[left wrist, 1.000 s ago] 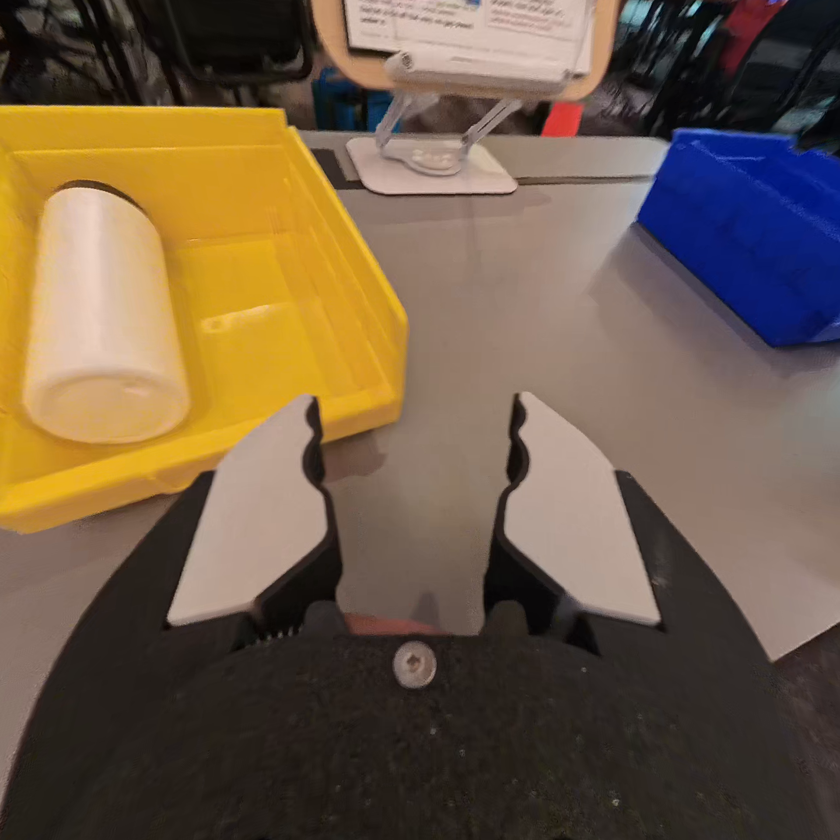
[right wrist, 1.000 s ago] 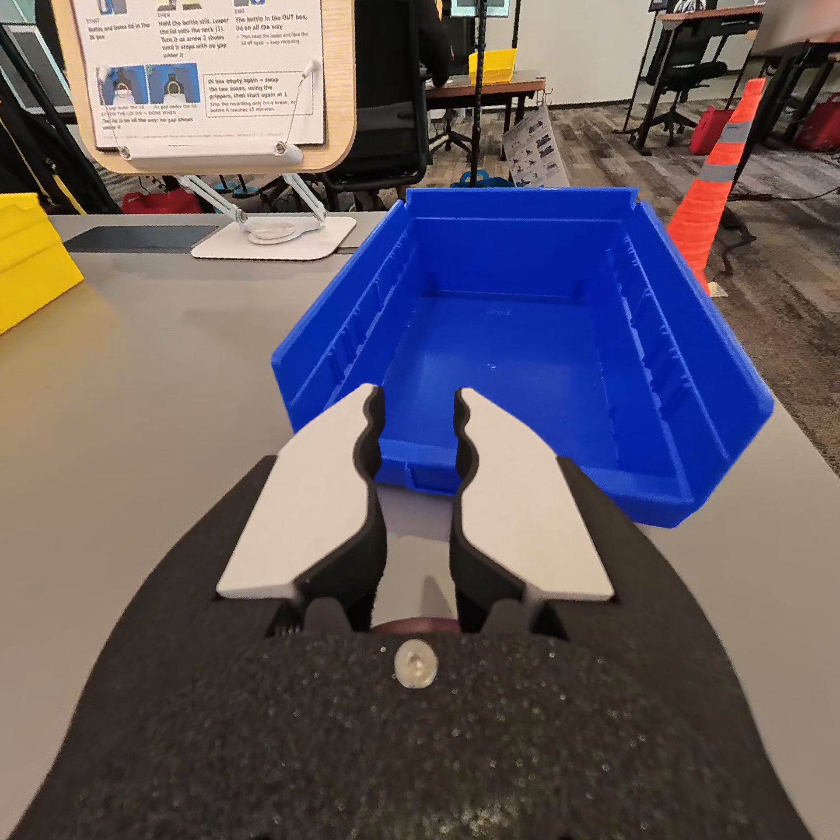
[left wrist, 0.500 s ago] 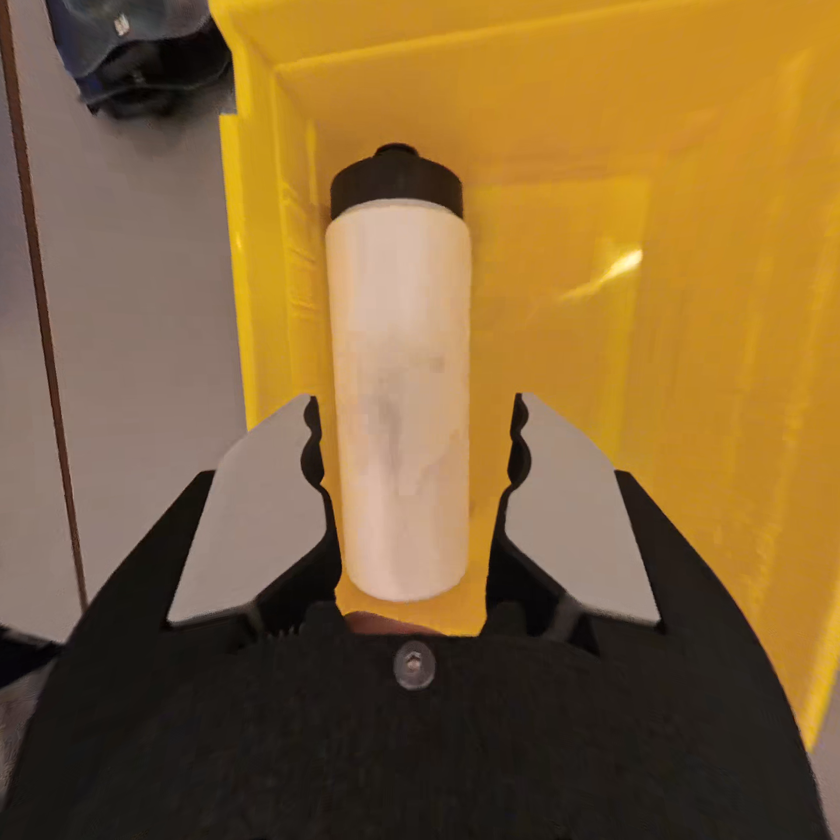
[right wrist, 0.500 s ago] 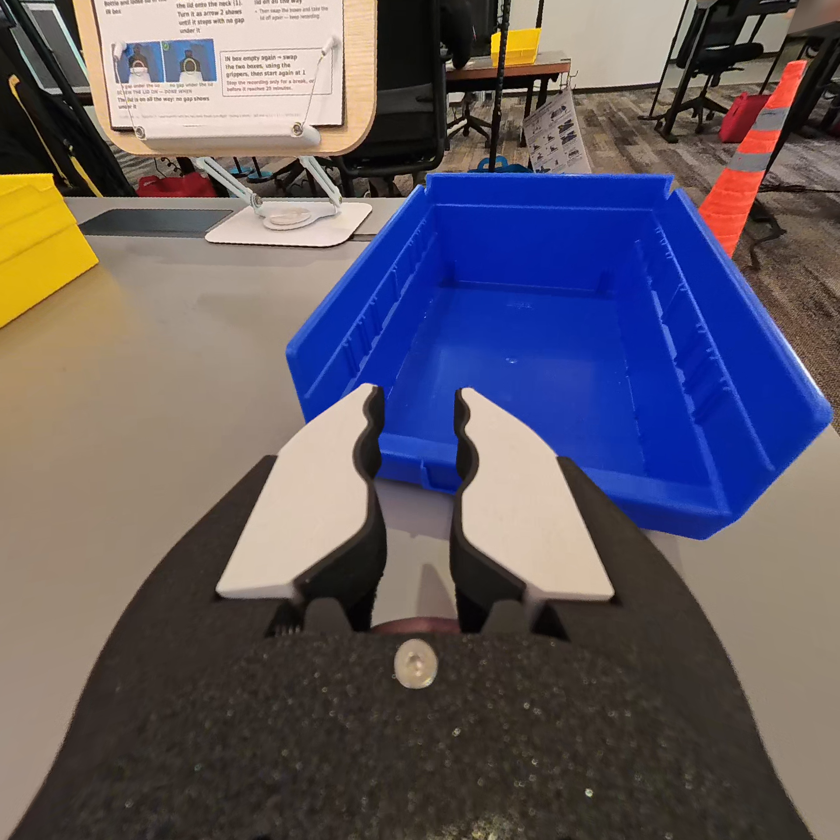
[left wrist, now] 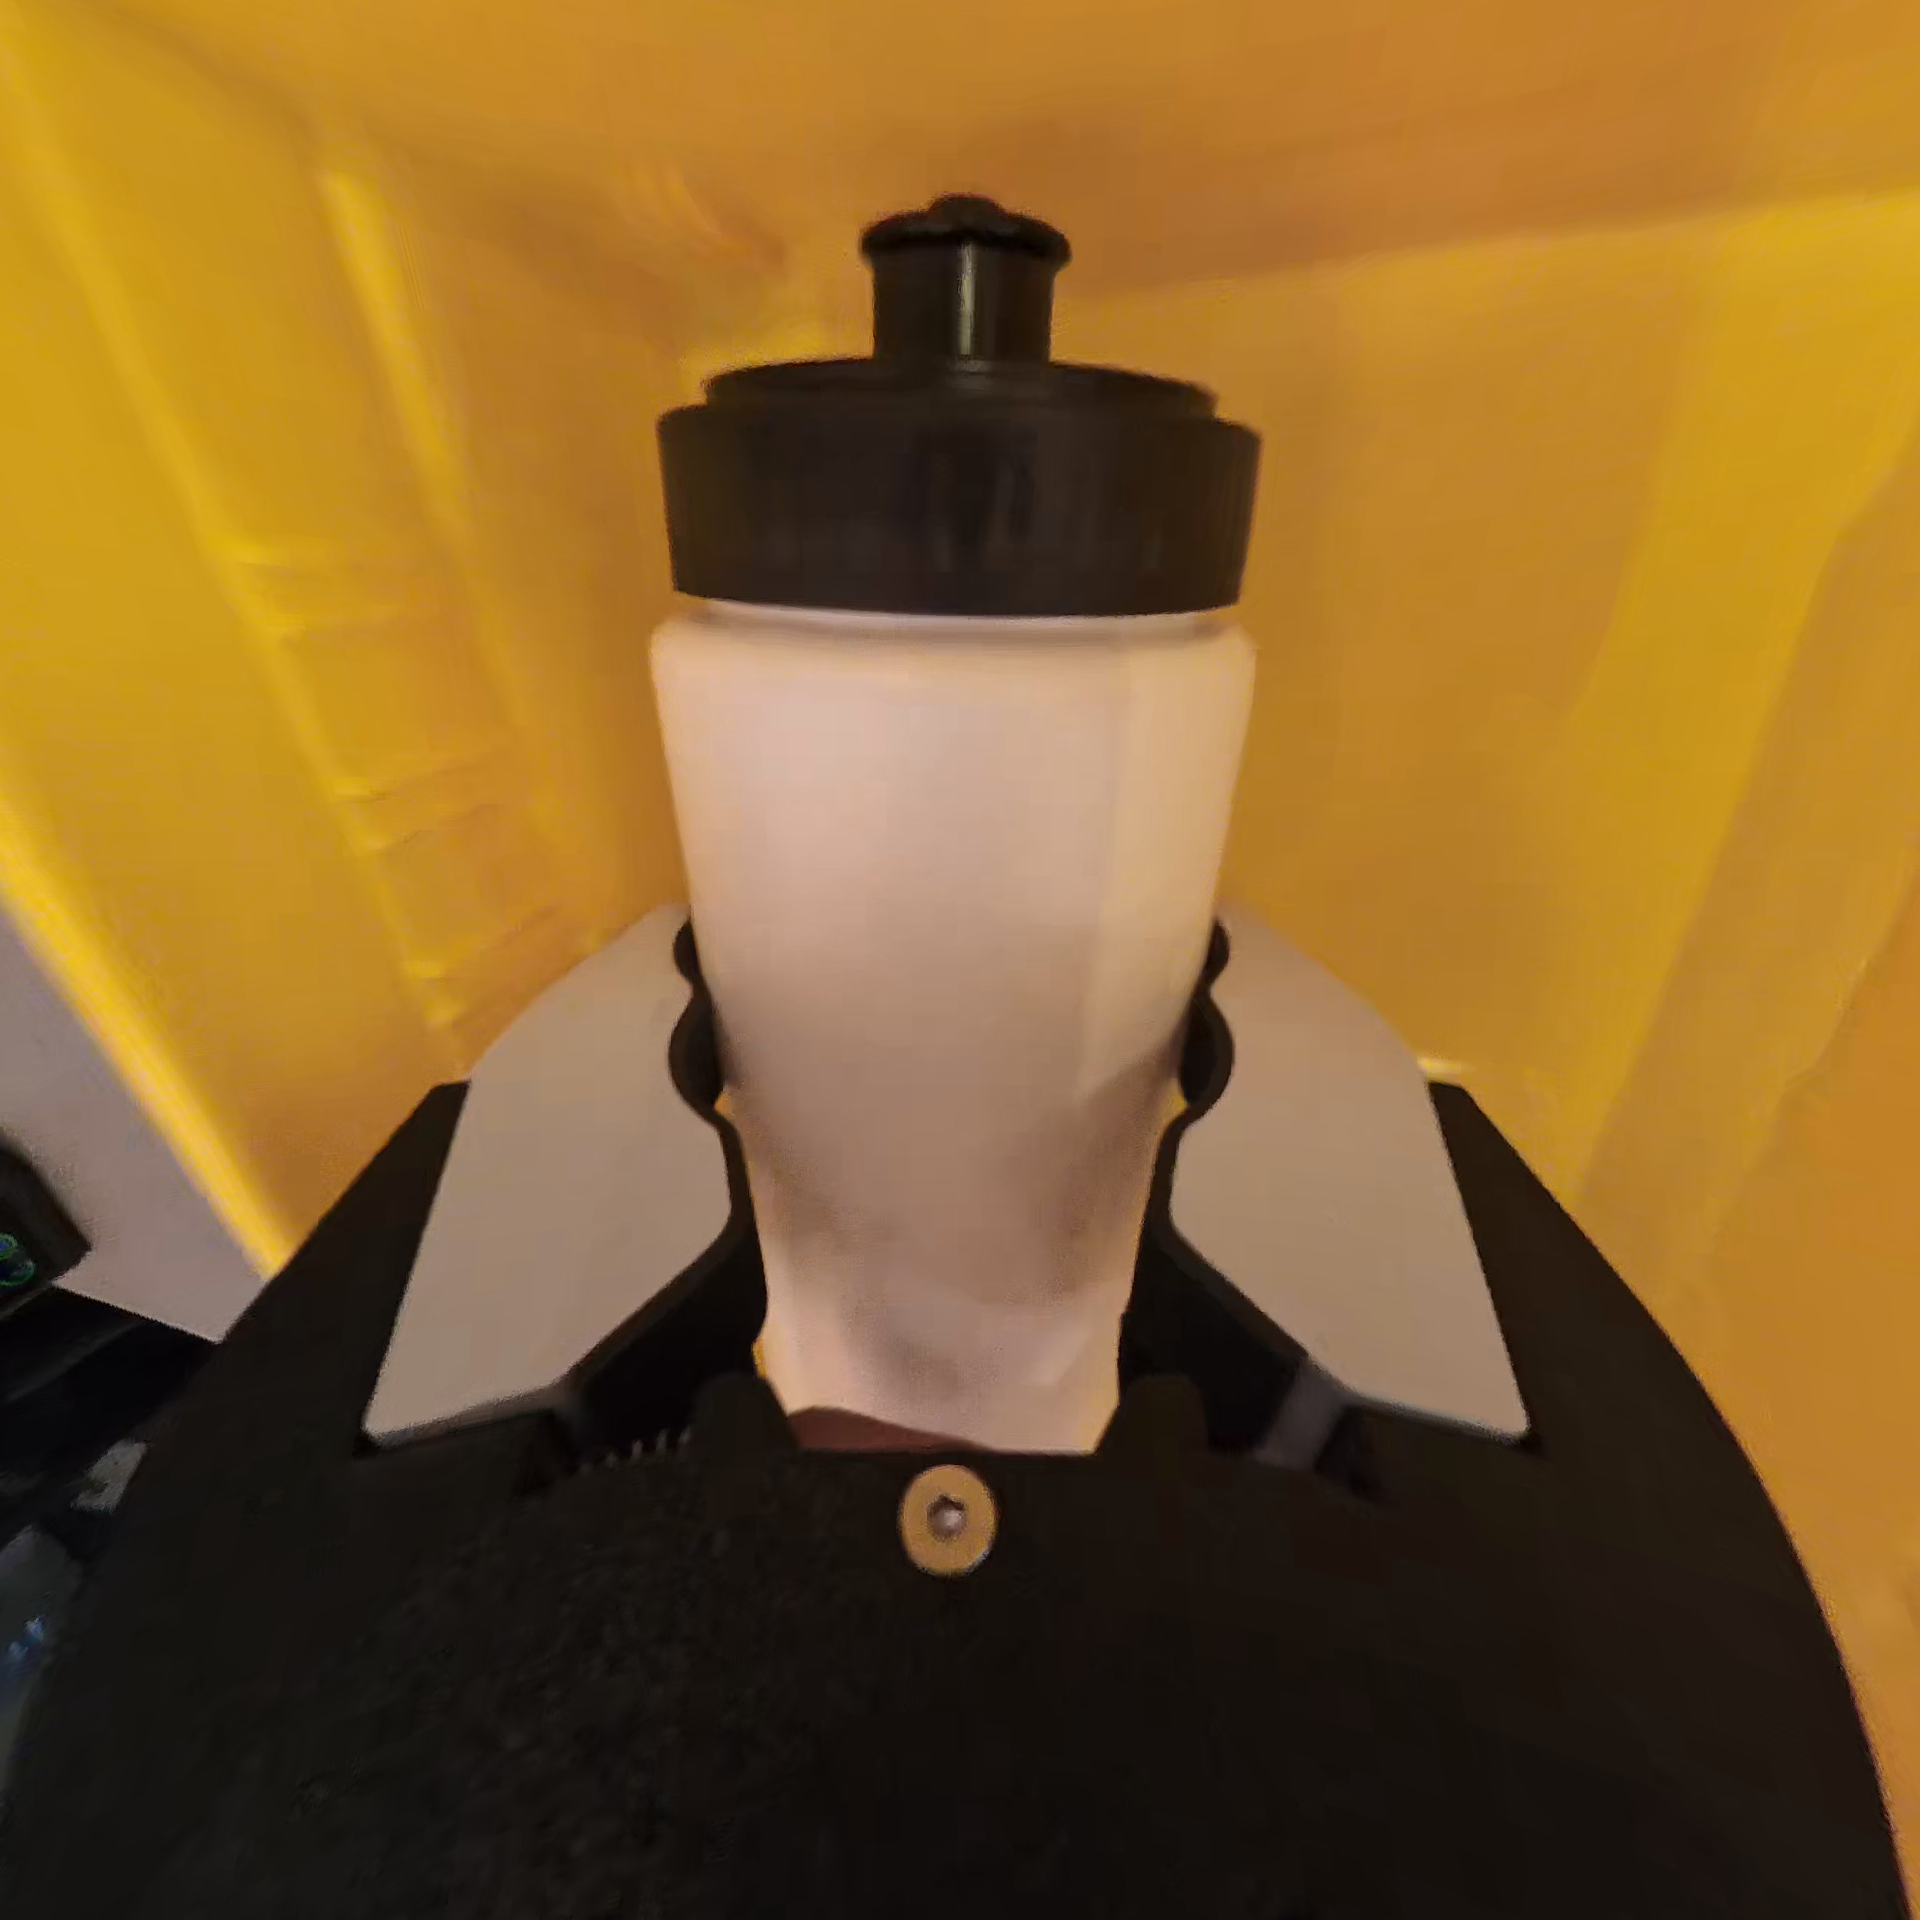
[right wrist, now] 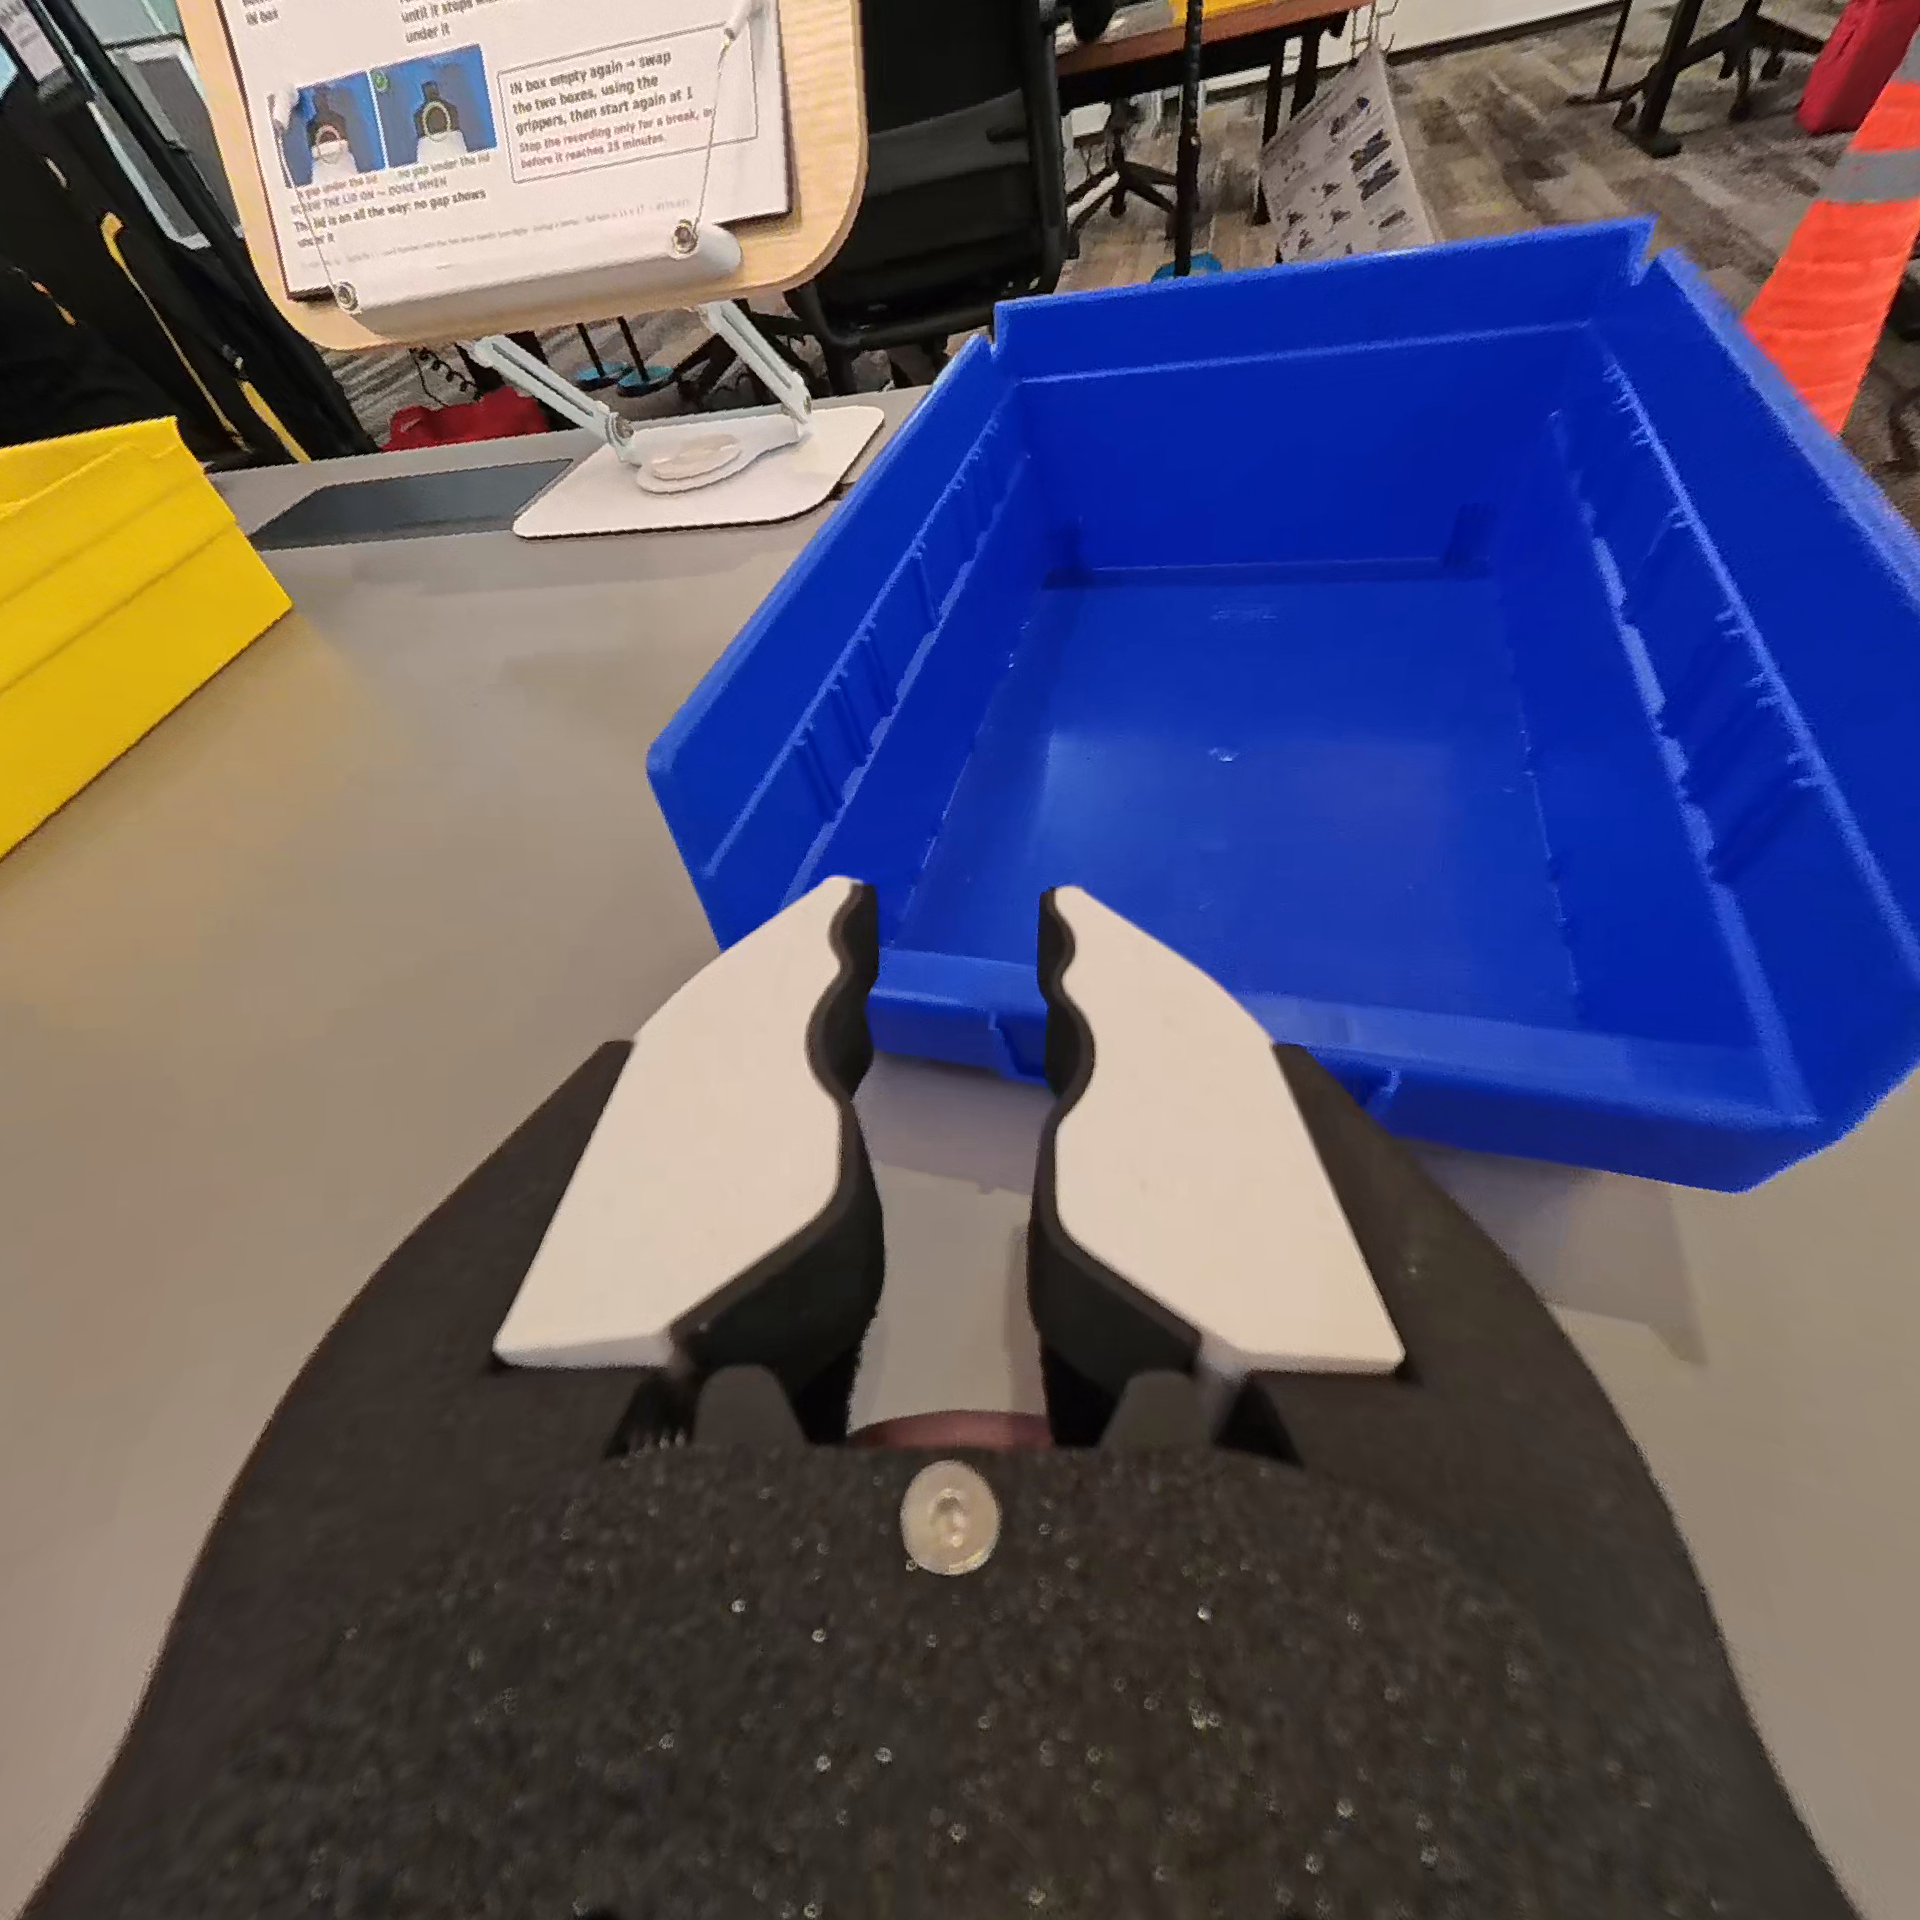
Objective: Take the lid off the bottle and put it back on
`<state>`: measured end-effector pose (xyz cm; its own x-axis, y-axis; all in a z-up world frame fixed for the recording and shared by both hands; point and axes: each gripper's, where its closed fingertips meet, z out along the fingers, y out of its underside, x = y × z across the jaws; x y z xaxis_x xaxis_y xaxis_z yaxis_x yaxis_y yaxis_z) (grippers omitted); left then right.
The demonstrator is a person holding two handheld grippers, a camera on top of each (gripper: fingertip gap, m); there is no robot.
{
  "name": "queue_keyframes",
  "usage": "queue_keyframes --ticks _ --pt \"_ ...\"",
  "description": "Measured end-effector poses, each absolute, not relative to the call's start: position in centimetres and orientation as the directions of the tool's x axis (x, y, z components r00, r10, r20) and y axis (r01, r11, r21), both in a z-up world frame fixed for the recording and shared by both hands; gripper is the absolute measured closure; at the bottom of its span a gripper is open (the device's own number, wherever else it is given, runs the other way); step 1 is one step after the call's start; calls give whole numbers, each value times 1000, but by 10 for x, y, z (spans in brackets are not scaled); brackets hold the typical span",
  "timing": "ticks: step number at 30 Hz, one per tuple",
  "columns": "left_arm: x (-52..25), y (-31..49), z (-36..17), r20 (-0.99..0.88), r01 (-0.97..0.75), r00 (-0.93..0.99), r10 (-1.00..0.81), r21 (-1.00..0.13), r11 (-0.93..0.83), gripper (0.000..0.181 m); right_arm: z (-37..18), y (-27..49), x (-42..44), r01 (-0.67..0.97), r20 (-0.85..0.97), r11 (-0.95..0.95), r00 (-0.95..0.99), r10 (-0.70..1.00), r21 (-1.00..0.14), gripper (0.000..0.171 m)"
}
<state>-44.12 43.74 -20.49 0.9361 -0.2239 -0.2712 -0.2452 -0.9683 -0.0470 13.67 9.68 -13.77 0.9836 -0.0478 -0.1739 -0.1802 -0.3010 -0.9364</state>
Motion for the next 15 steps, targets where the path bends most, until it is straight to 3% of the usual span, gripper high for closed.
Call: queue_keyframes --ticks 10,15 --pt "-434 437 -209 -179 -322 934 -308 -56 -945 89 -141 101 123 -101 -102 -328 995 -14 -939 142" --pt "-425 449 -183 -77 -333 943 -324 -261 -906 89 -138 98 126 -128 -127 -312 992 -25 -942 142"
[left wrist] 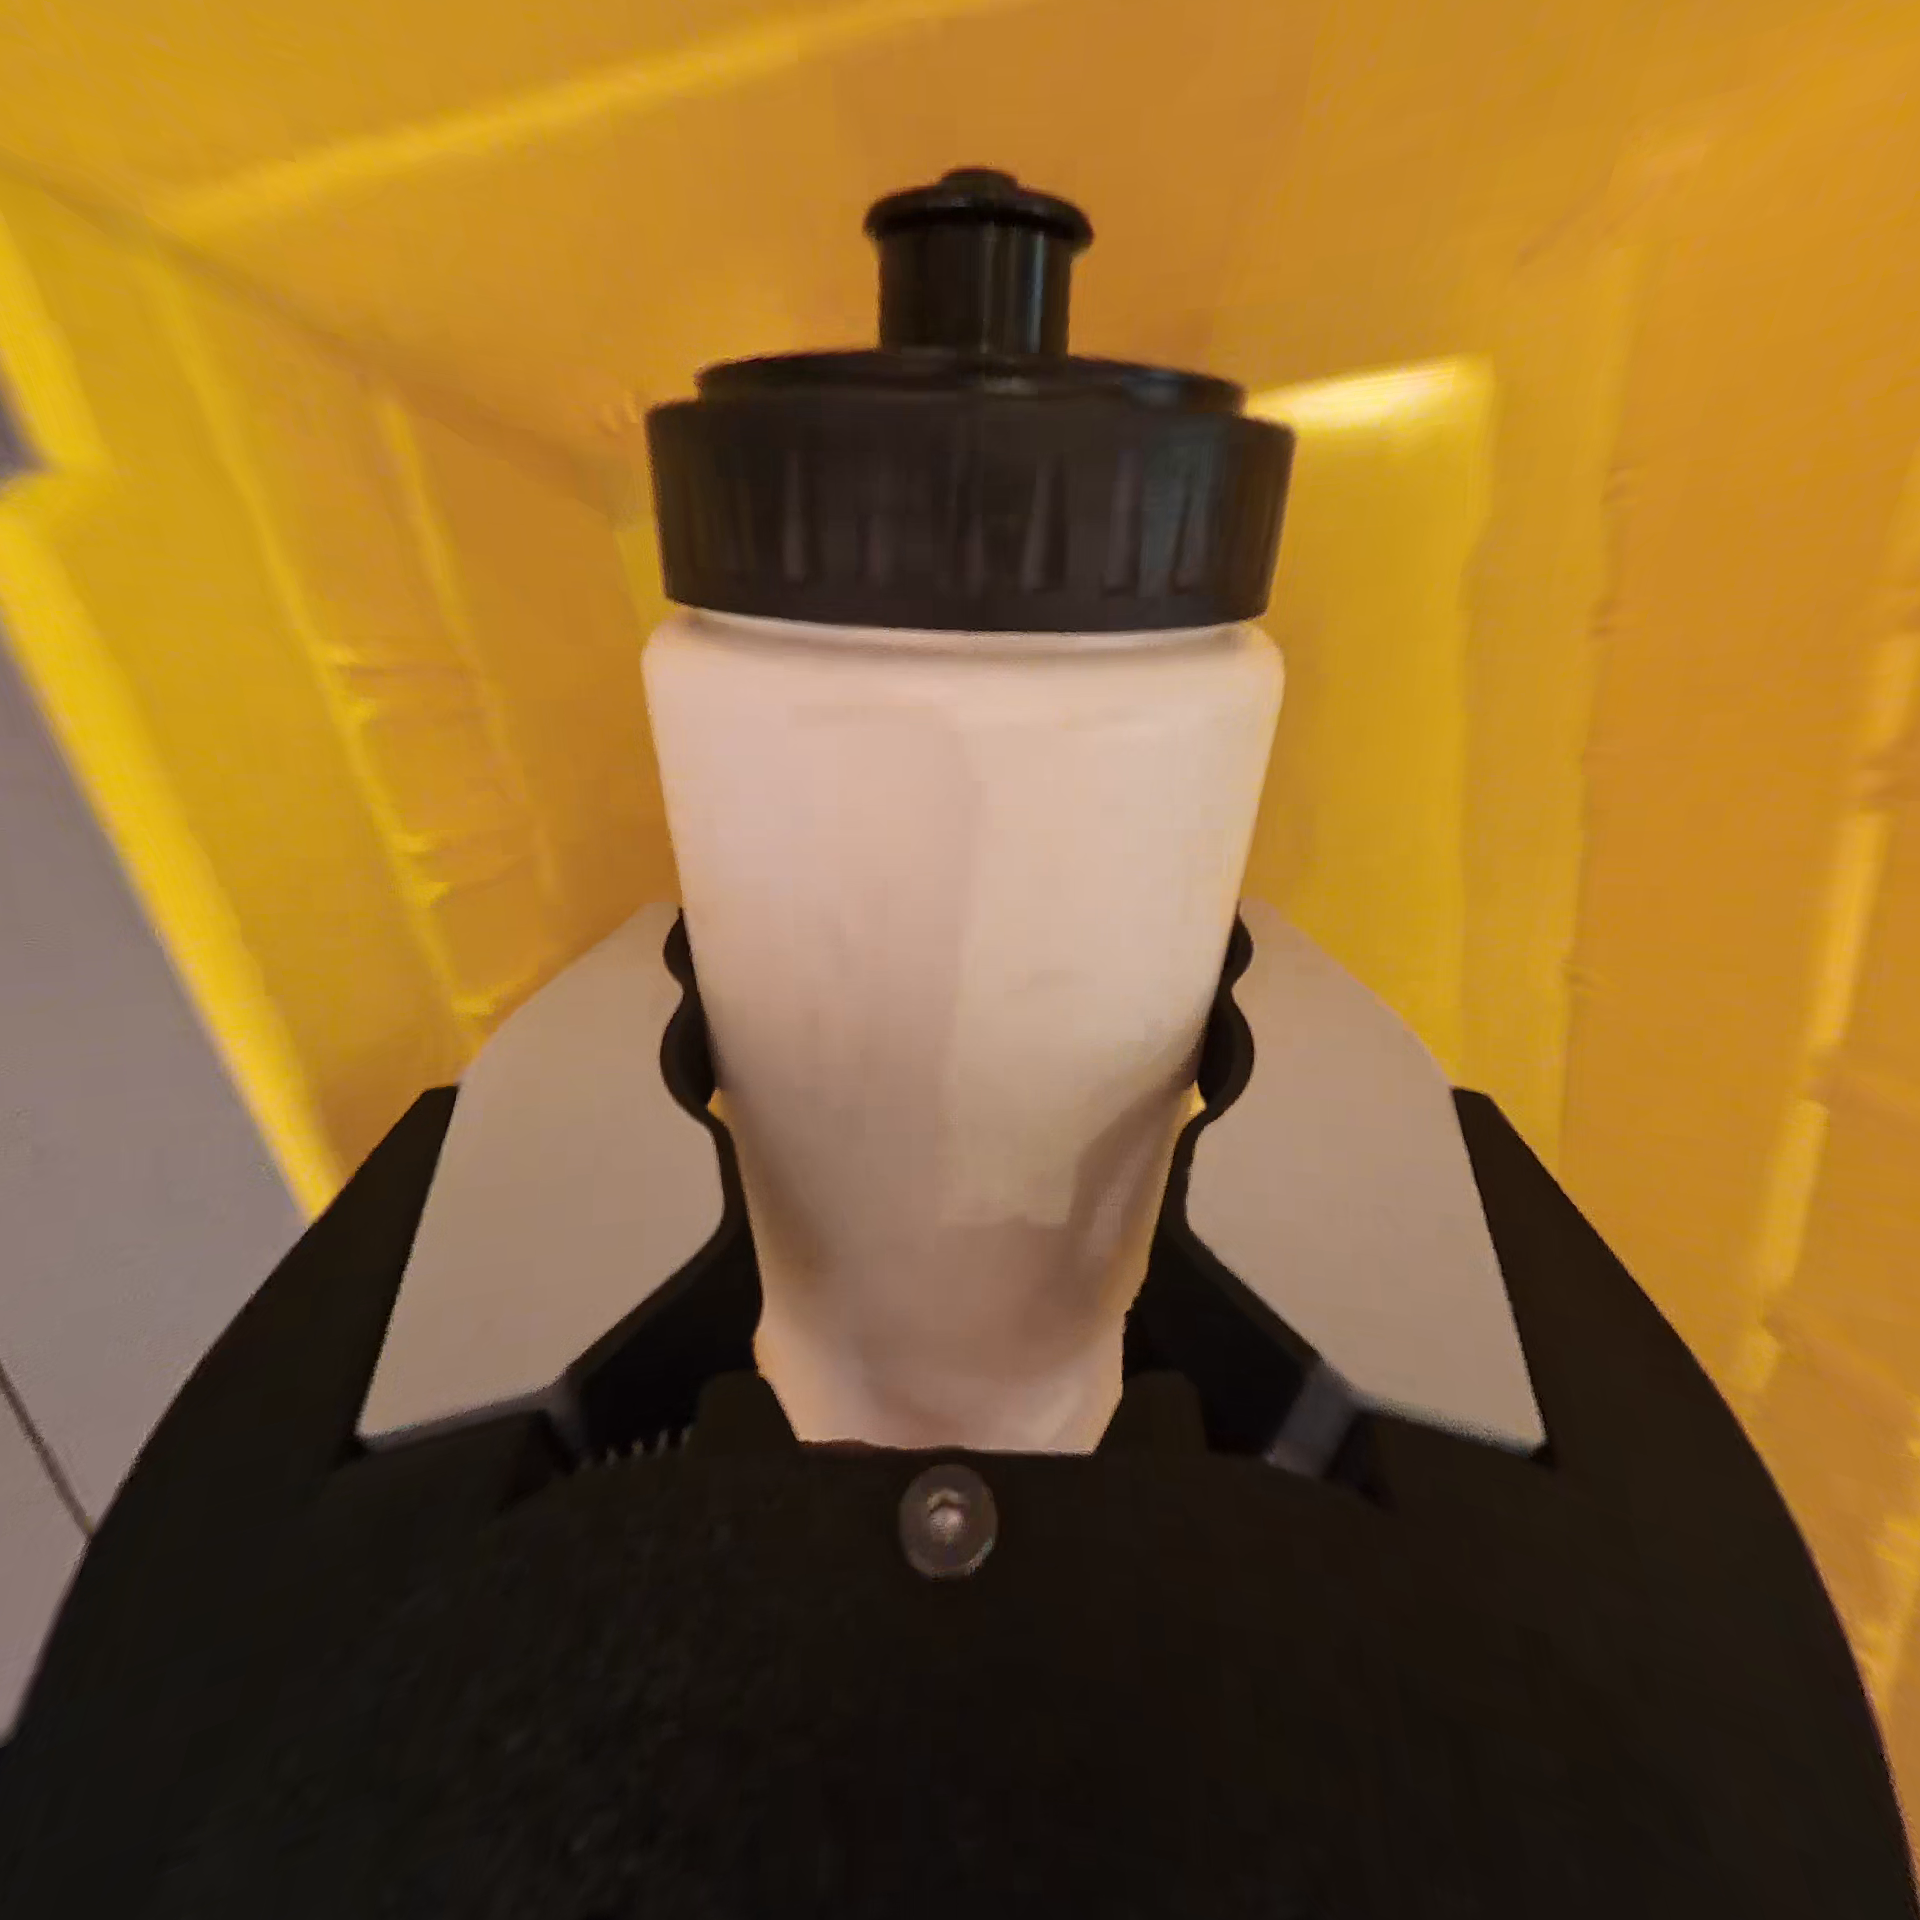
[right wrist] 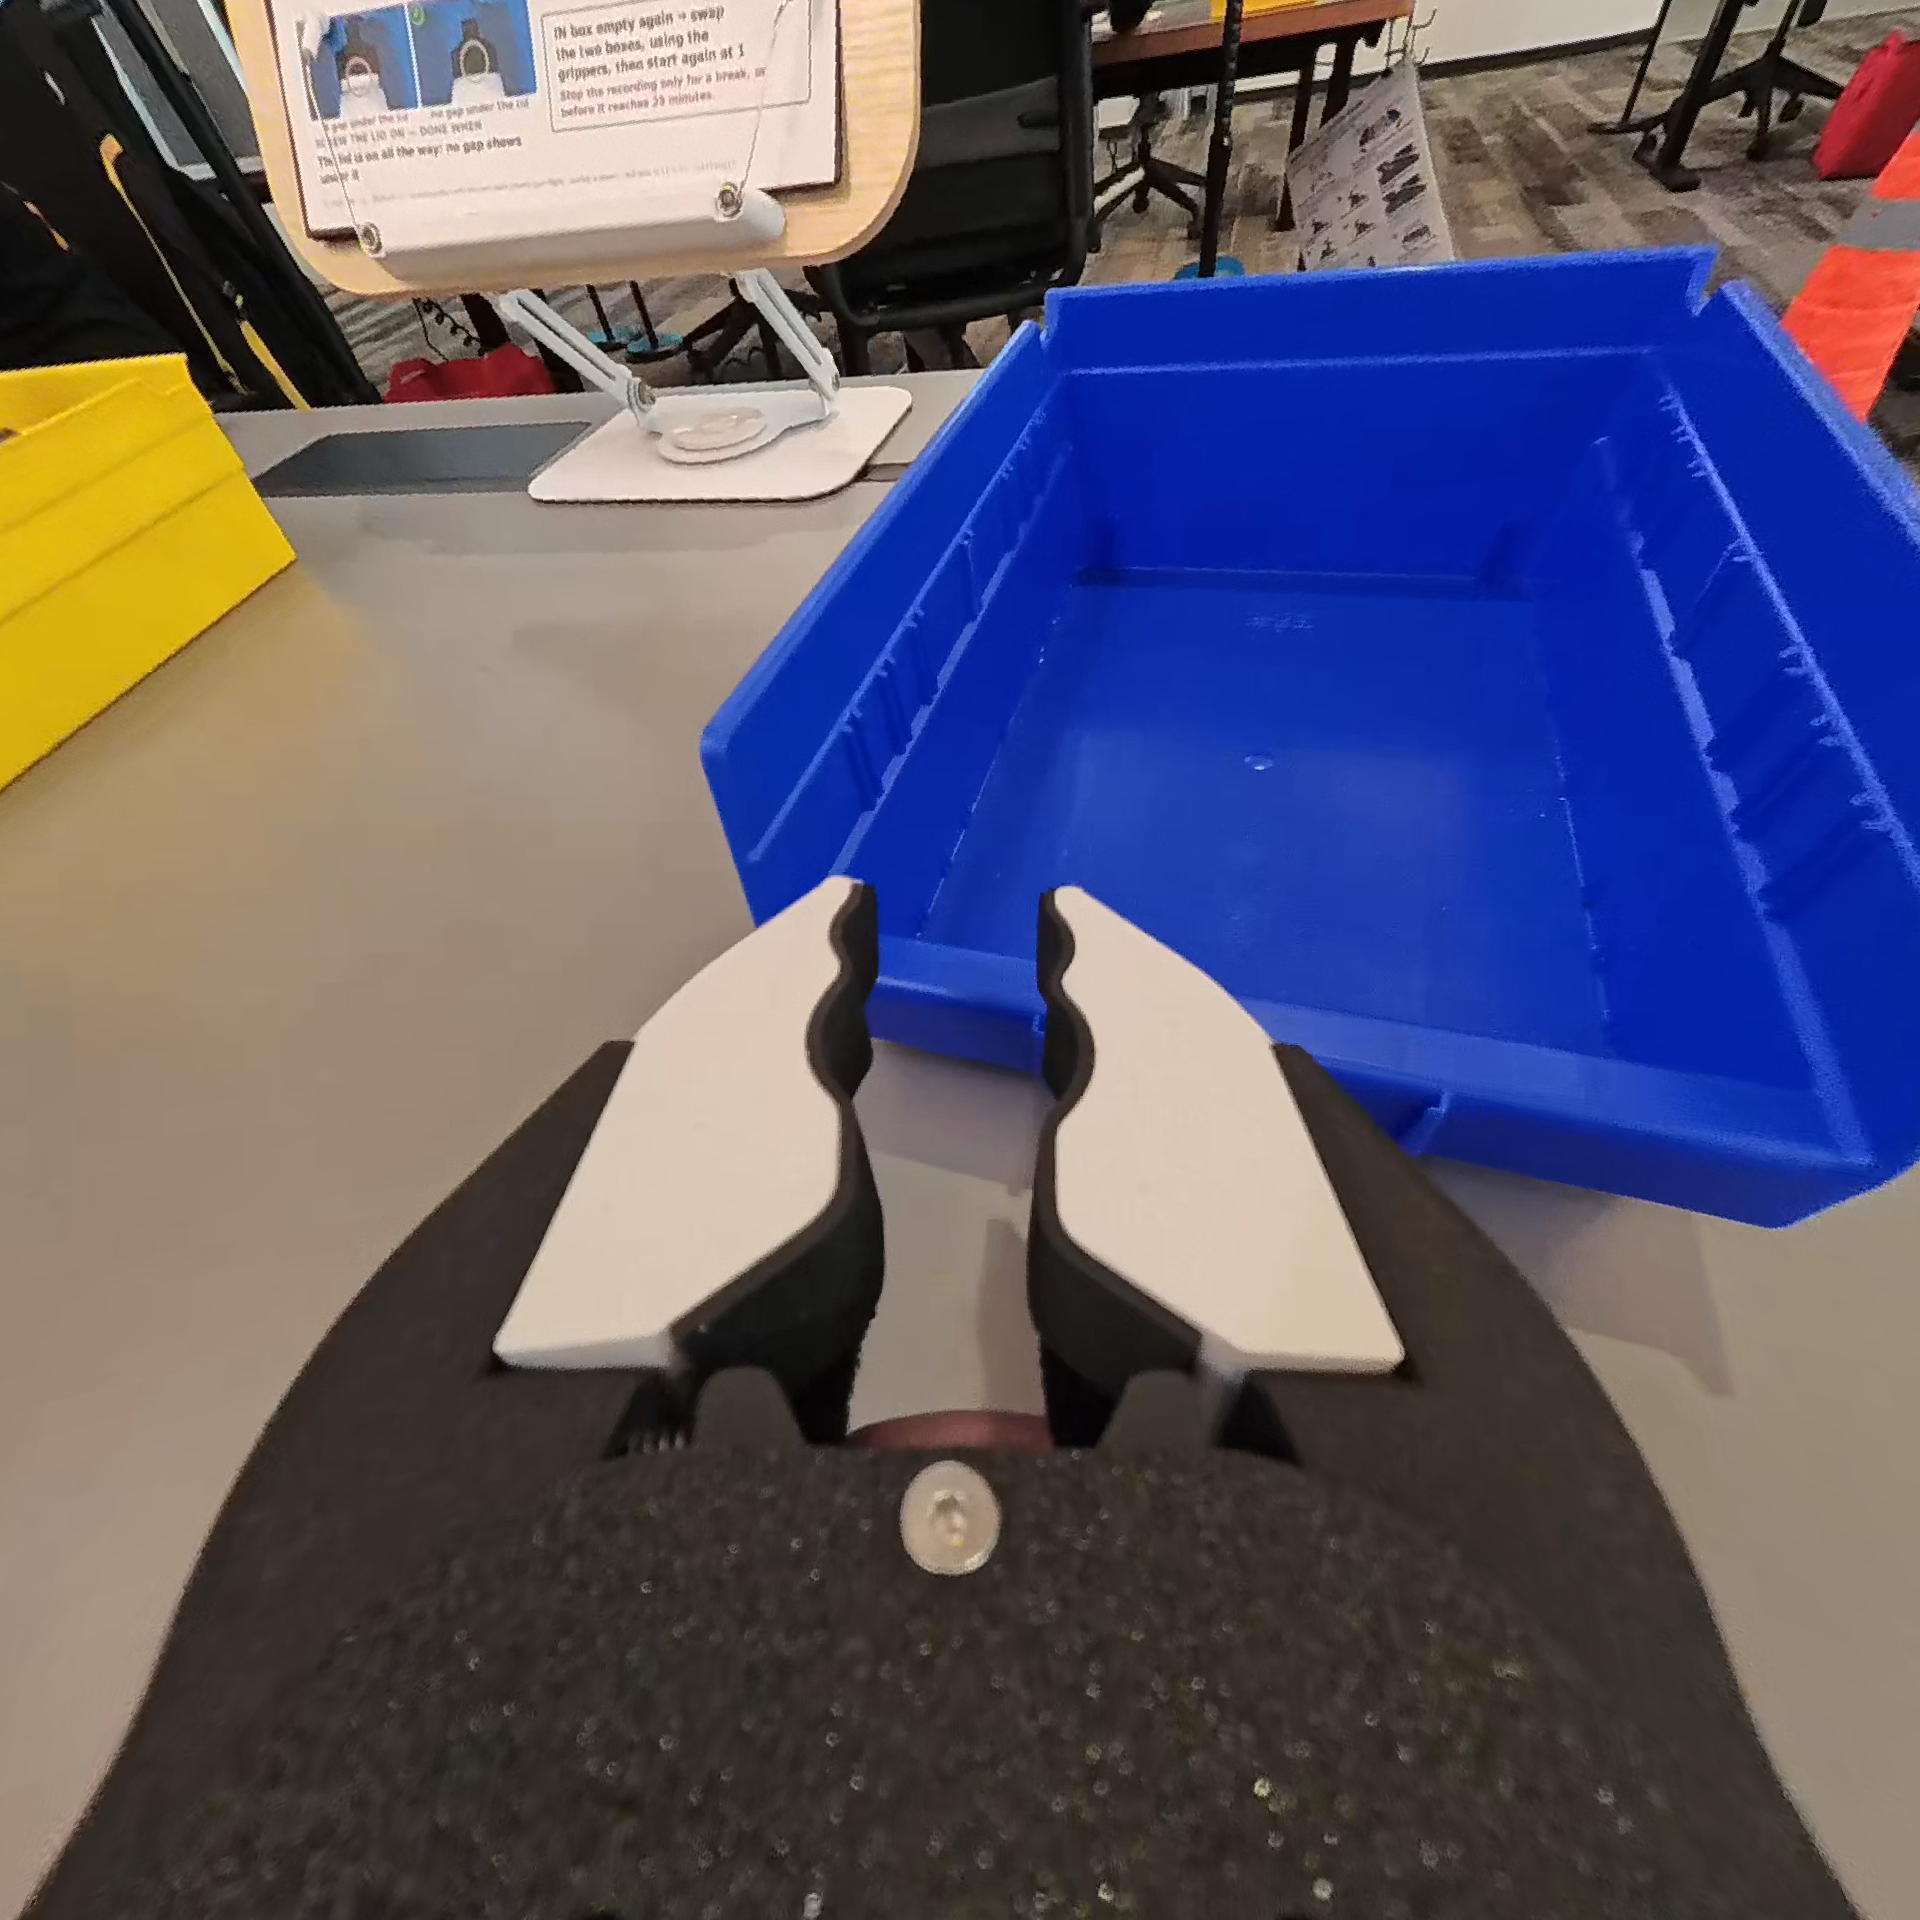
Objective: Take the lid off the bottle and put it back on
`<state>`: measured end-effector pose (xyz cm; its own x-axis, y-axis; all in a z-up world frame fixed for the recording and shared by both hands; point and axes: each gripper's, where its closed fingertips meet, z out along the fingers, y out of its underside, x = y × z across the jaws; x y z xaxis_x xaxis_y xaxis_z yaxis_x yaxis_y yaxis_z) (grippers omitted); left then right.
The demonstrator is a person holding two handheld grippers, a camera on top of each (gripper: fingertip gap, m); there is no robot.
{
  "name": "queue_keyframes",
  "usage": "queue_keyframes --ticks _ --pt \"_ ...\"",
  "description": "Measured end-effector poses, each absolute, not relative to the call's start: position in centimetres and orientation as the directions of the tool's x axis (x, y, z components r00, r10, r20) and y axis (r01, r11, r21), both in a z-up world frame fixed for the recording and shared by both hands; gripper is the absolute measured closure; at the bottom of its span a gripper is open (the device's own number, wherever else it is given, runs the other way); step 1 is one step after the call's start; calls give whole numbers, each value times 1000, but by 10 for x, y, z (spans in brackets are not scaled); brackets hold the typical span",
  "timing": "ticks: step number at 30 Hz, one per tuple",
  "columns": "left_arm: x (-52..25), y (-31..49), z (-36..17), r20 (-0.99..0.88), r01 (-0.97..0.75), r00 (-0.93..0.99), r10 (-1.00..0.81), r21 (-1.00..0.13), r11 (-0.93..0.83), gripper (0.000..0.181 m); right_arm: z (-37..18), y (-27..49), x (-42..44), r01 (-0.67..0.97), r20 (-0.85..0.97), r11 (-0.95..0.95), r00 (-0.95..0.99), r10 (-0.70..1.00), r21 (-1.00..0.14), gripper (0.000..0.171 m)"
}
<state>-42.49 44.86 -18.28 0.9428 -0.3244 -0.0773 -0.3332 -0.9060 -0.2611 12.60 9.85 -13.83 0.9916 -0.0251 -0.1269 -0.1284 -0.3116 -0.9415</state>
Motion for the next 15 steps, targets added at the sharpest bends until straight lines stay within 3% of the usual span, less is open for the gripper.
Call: queue_keyframes --ticks 5,10,15 --pt "-423 455 -119 -61 -306 942 -330 -558 -771 89 -137 100 124 -151 -152 -306 988 -21 -940 142" --pt "-395 436 -33 -34 -278 904 -427 -804 -526 89 -137 101 117 -129 -133 -307 991 -8 -943 142" --pt "-330 390 44 34 -205 788 -615 -927 -313 89 -135 102 113 -109 -113 -302 994 -4 -947 142"
